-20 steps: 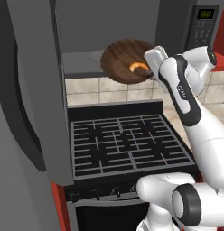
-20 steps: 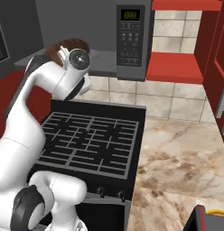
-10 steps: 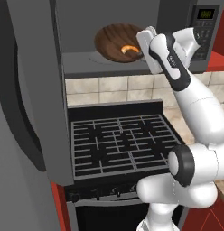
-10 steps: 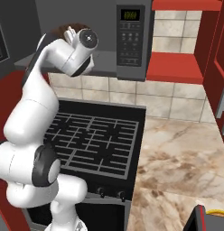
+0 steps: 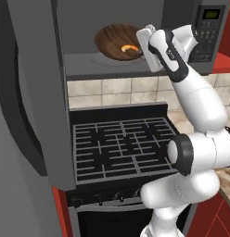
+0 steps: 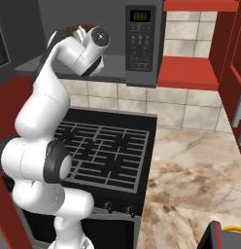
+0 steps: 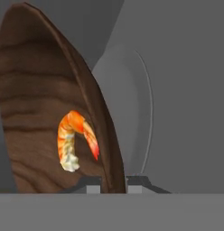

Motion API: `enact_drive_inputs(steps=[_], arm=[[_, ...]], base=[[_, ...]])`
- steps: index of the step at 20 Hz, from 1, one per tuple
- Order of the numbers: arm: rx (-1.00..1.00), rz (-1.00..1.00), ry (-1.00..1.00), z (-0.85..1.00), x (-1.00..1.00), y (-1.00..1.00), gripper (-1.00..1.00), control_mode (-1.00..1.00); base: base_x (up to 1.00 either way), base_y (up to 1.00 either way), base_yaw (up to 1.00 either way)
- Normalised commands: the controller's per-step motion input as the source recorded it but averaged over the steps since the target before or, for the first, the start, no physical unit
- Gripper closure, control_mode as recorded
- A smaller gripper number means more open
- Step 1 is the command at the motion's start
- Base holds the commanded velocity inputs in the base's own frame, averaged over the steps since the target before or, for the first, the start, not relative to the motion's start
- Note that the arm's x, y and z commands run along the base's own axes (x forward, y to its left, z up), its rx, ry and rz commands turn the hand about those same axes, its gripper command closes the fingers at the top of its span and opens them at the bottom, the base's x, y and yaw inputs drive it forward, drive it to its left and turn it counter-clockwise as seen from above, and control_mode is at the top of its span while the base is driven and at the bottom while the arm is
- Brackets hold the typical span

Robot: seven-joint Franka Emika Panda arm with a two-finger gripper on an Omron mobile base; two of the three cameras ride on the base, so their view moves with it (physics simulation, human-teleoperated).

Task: Remove the tangerine from the bowl and place it on the small plate. Then place the bowl with only the shrimp in the microwave, close the door, and press the start button to microwave the shrimp.

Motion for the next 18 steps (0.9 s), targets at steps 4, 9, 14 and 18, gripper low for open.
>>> enact_drive_inputs(steps=[4, 9, 14, 18], arm=[[-0.06, 0.0, 0.13, -0.47, 0.0, 0.04, 1.0, -1.0], [-0.06, 0.0, 0.15, -0.34, 0.09, 0.04, 1.0, -1.0], [-0.01, 0.0, 0.0, 0.02, 0.18, 0.05, 1.0, -1.0], [0.0, 0.0, -0.23, 0.32, -0.1, 0.11, -1.0, -1.0]], base=[[0.0, 0.0, 0.0], [0.0, 0.0, 0.0], [0.0, 0.0, 0.0], [0.0, 0.0, 0.0]])
